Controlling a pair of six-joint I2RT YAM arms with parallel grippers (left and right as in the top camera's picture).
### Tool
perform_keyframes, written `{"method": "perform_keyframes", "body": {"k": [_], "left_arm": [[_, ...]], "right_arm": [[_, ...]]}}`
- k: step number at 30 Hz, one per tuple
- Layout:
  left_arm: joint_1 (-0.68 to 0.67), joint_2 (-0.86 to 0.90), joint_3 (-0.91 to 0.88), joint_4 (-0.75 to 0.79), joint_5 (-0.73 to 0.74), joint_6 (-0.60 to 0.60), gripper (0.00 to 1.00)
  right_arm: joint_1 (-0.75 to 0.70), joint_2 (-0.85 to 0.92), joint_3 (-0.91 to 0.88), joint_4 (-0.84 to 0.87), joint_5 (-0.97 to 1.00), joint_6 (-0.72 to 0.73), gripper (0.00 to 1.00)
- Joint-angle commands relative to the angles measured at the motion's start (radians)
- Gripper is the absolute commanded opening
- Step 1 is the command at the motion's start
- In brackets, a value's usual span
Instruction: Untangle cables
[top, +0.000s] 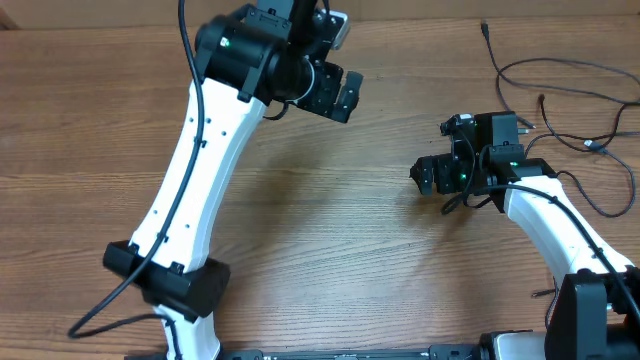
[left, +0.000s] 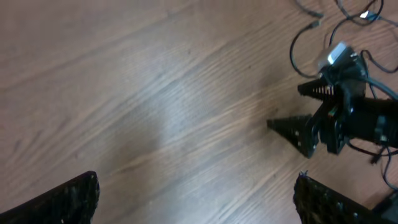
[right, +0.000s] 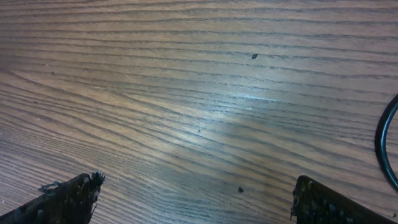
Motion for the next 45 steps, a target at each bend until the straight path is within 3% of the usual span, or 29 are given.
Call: {"method": "perform_keyframes", "body": {"k": [1, 10, 25, 38, 45], "left_arm": [[-0.019, -0.119, -0.091, 0.078, -0.062, 0.015, 1.00], [-0.019, -0.415, -0.575, 0.516, -0.160, 0.031, 1.00], [-0.017, -0.837, -1.159, 1.164, -0.164, 0.301, 1.00], [0.114, -1.288, -1.817, 1.804, -0.051, 0.268, 1.00], [0.213, -1.592, -2.073, 1.873, -0.051, 0.216, 1.00]], "right_arm": [[0.004, 0.003, 0.018, 0.005, 0.005, -0.004, 1.00], [0.004, 0.003, 0.018, 0.005, 0.005, -0.004, 1.00], [0.004, 0.003, 0.018, 0.005, 0.005, -0.004, 1.00], [0.004, 0.003, 0.018, 0.005, 0.005, -0.004, 1.00], [0.004, 0.003, 0.018, 0.005, 0.005, -0.004, 1.00]]}}
